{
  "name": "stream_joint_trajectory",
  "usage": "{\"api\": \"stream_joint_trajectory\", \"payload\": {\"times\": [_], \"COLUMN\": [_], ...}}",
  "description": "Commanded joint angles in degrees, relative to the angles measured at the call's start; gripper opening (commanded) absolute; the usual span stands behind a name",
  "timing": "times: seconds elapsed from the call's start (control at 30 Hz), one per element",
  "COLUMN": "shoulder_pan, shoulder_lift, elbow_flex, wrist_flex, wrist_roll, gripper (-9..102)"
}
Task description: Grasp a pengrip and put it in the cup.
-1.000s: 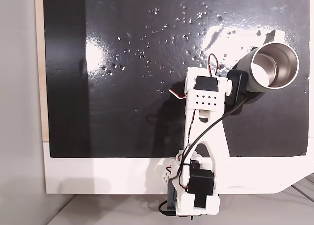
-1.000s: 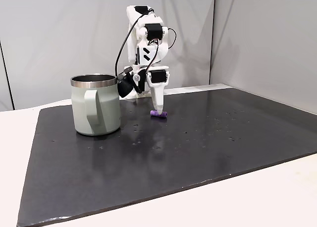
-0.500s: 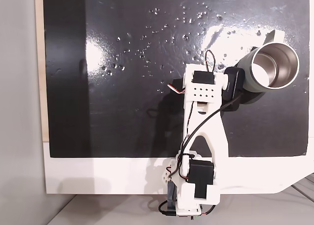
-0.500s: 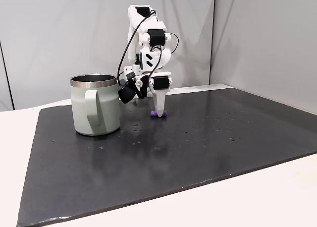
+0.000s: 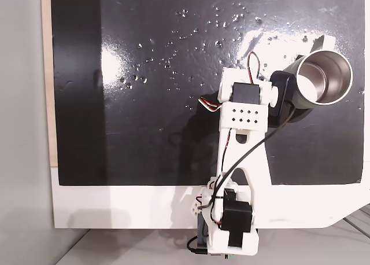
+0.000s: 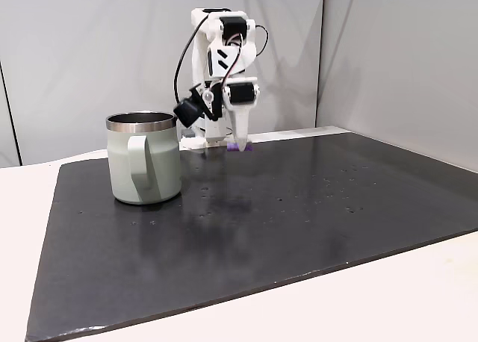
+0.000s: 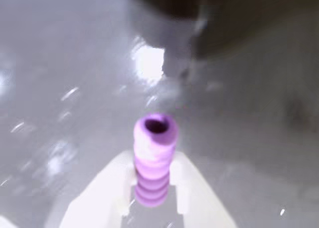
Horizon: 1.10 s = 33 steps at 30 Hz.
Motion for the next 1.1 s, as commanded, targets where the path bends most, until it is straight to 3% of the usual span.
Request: {"api": "stream_joint_trajectory", "payload": {"times": [0.0,0.23,0.53,1.07], "shoulder_pan": [1.1,7.6,19.7,31.0], "shoulder_lift": [8.0,14.9,11.3,-5.6], "elbow_flex": [-6.2,-13.2,-22.9,-30.2], "wrist_flex": [4.4,10.5,14.4,10.5], "wrist_roll": [-0.4,-5.5,-14.2,-20.8], "gripper": [0,0,0,0]}}
